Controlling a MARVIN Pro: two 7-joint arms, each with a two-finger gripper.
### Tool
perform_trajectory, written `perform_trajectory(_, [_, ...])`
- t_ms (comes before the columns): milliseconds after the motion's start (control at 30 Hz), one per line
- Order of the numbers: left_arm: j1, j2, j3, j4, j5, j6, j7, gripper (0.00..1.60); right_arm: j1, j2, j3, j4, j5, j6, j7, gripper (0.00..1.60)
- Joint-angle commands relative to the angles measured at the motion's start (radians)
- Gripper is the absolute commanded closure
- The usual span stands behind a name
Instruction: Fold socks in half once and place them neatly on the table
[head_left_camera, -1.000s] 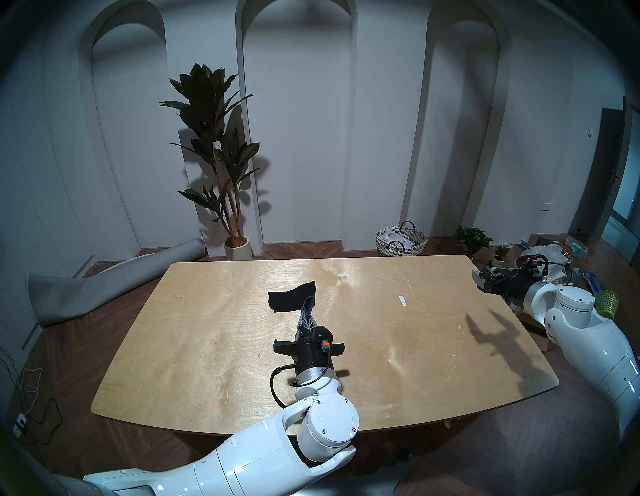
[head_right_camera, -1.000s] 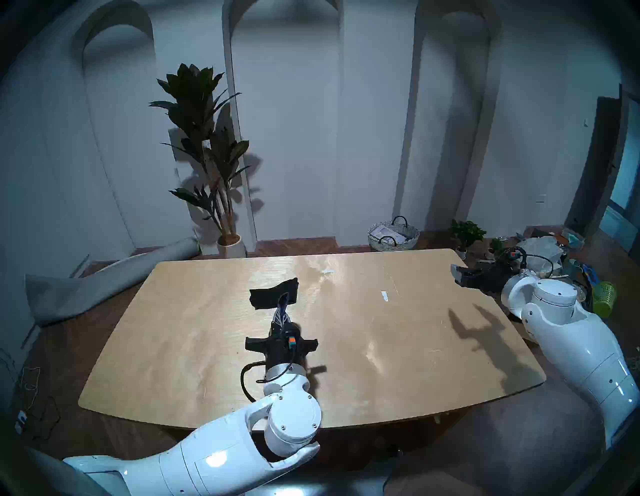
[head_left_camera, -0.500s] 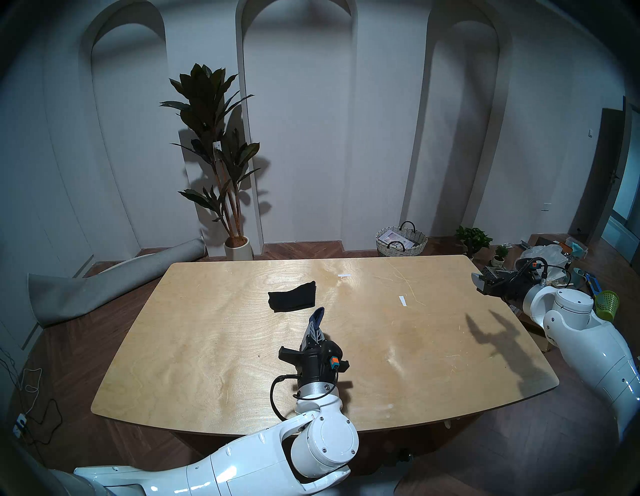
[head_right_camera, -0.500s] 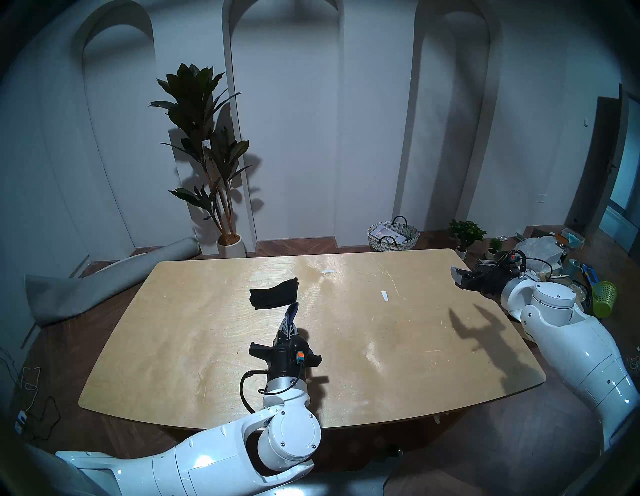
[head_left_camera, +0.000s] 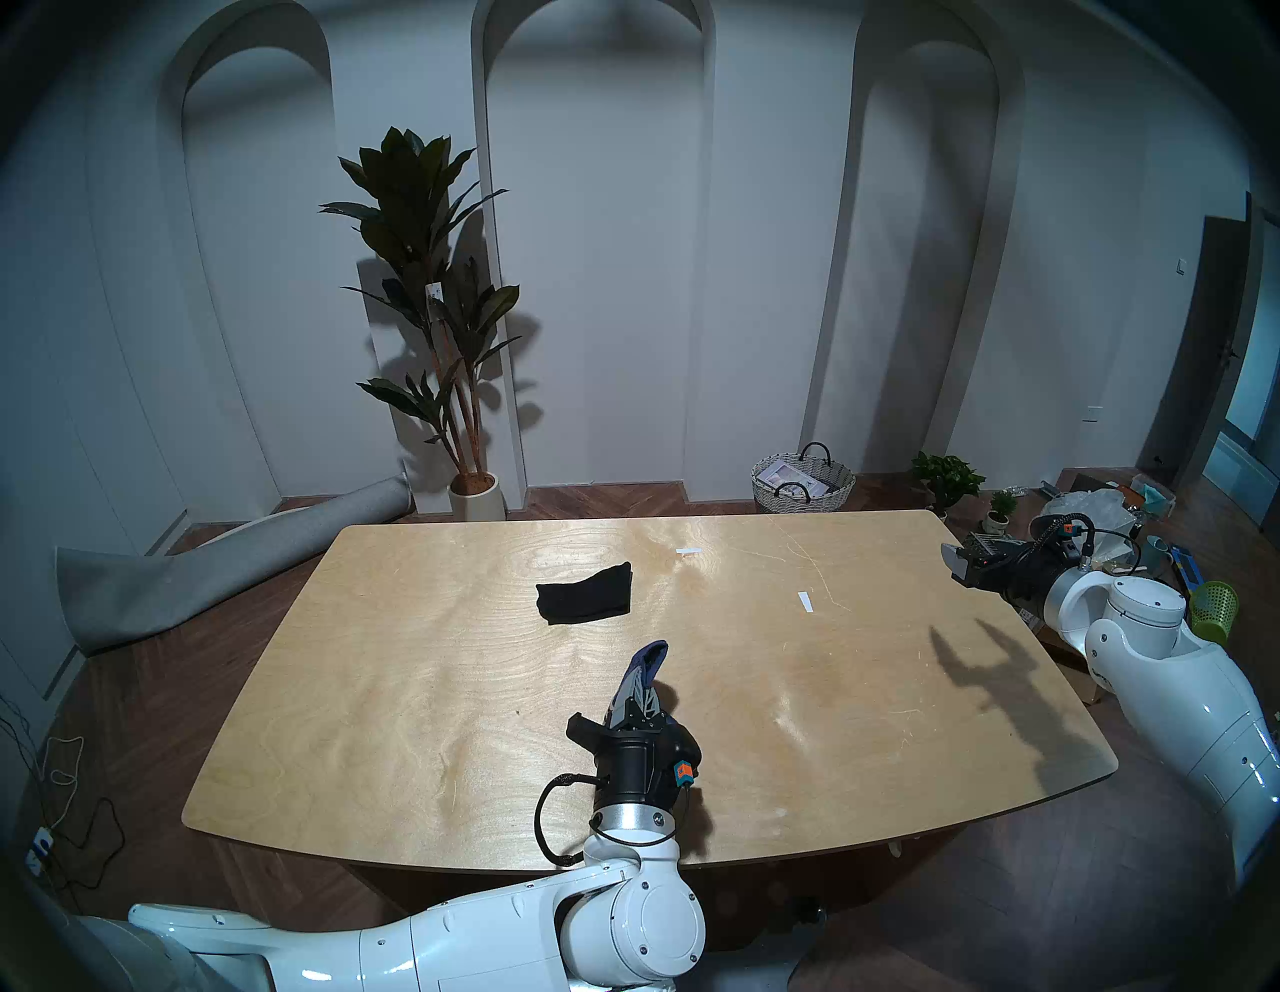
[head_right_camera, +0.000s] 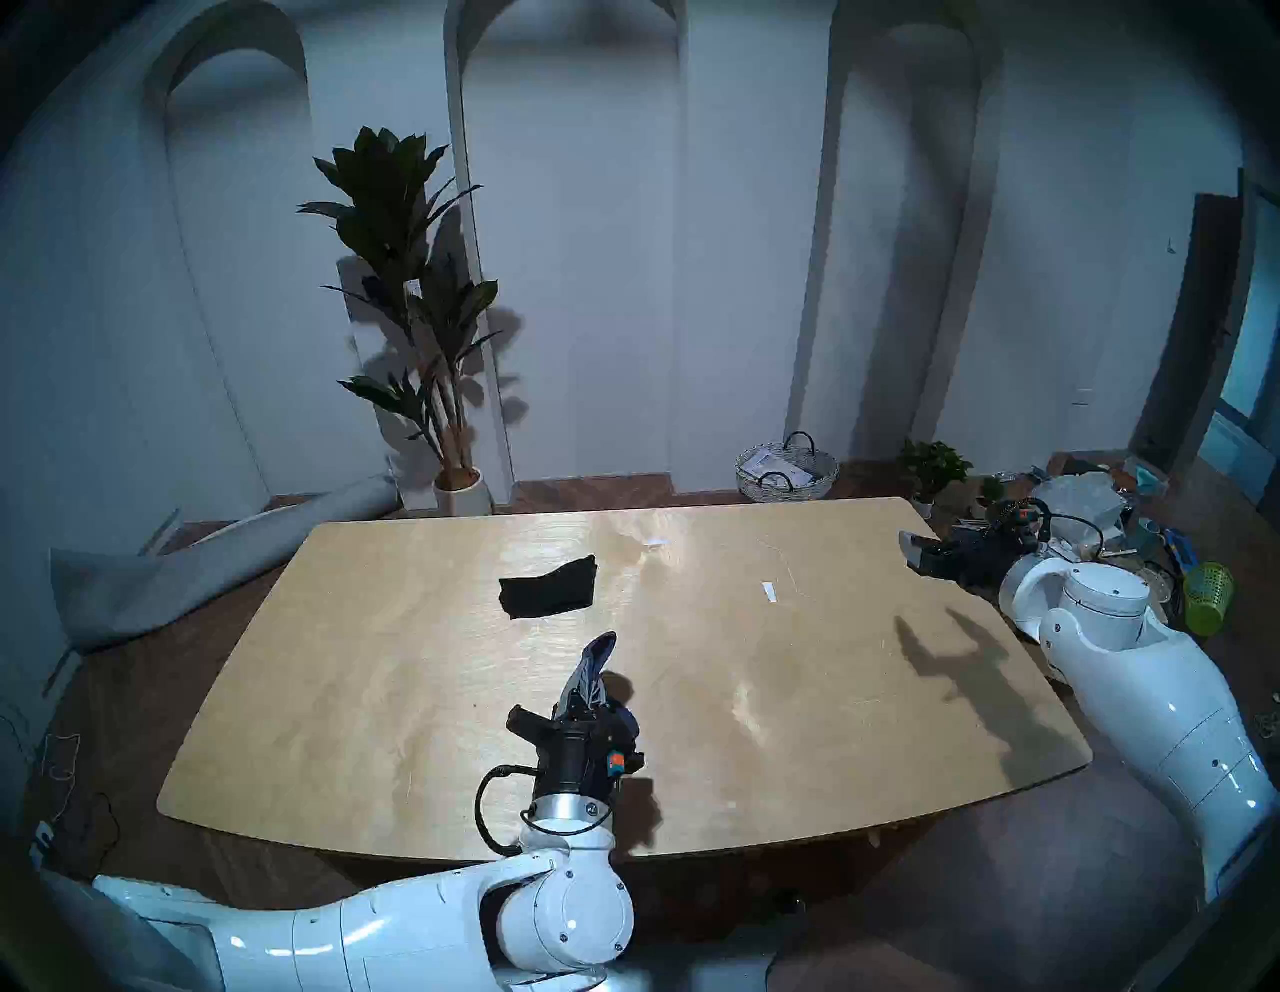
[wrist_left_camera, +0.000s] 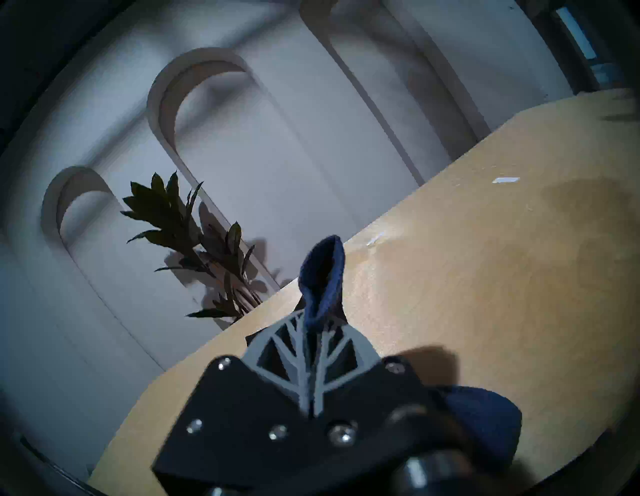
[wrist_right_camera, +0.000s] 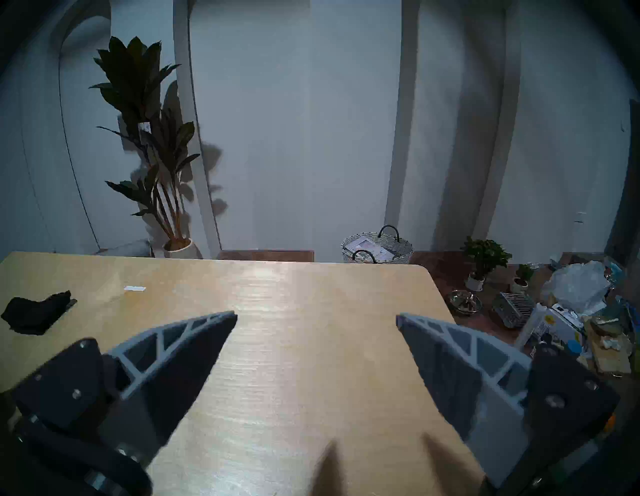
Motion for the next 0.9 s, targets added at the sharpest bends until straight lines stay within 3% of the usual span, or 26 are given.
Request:
perform_trajectory(0, [-0.065,0.040,0.036,-0.046,-0.001,0.002,-0.036,1.39,0.009,0.005,0.019,-0.007,0.000,-0.012,-0.006,0.00])
perform_trajectory(167, [-0.076,0.055,0.048,-0.065,-0.014,0.024,-0.073,1.44,0.013,0.004,0.018,0.000,0.002,-0.015,-0.004,0.00])
perform_trajectory(267, [-0.076,0.062,0.048,-0.078,-0.027,0.021,-0.097,1.18,0.013,0.004,0.018,0.002,0.004,-0.016,-0.003,0.00])
perform_trajectory(333, [-0.083,0.072,0.054,-0.086,-0.024,0.028,-0.117,1.13,0.013,0.004,0.019,0.002,0.006,-0.017,-0.003,0.00])
perform_trajectory(467, [-0.084,0.094,0.050,-0.116,-0.050,0.030,-0.163,0.78,0.014,0.006,0.018,0.008,0.009,-0.019,0.000,0.00])
perform_trajectory(533, [-0.086,0.101,0.052,-0.123,-0.051,0.035,-0.172,0.80,0.018,0.006,0.016,0.015,0.008,-0.020,0.002,0.00])
perform_trajectory(633, [-0.087,0.110,0.049,-0.137,-0.062,0.033,-0.186,0.63,0.020,0.006,0.014,0.016,0.009,-0.018,0.001,0.00])
perform_trajectory(700, [-0.082,0.115,0.041,-0.148,-0.083,0.030,-0.195,0.30,0.022,0.007,0.013,0.016,0.009,-0.018,0.002,0.00])
perform_trajectory(733, [-0.084,0.119,0.042,-0.151,-0.083,0.030,-0.198,0.03,0.022,0.007,0.013,0.017,0.009,-0.017,0.003,0.00])
perform_trajectory(867, [-0.086,0.138,0.040,-0.179,-0.096,0.026,-0.216,0.00,0.032,0.005,0.005,0.024,0.006,-0.016,0.005,0.00])
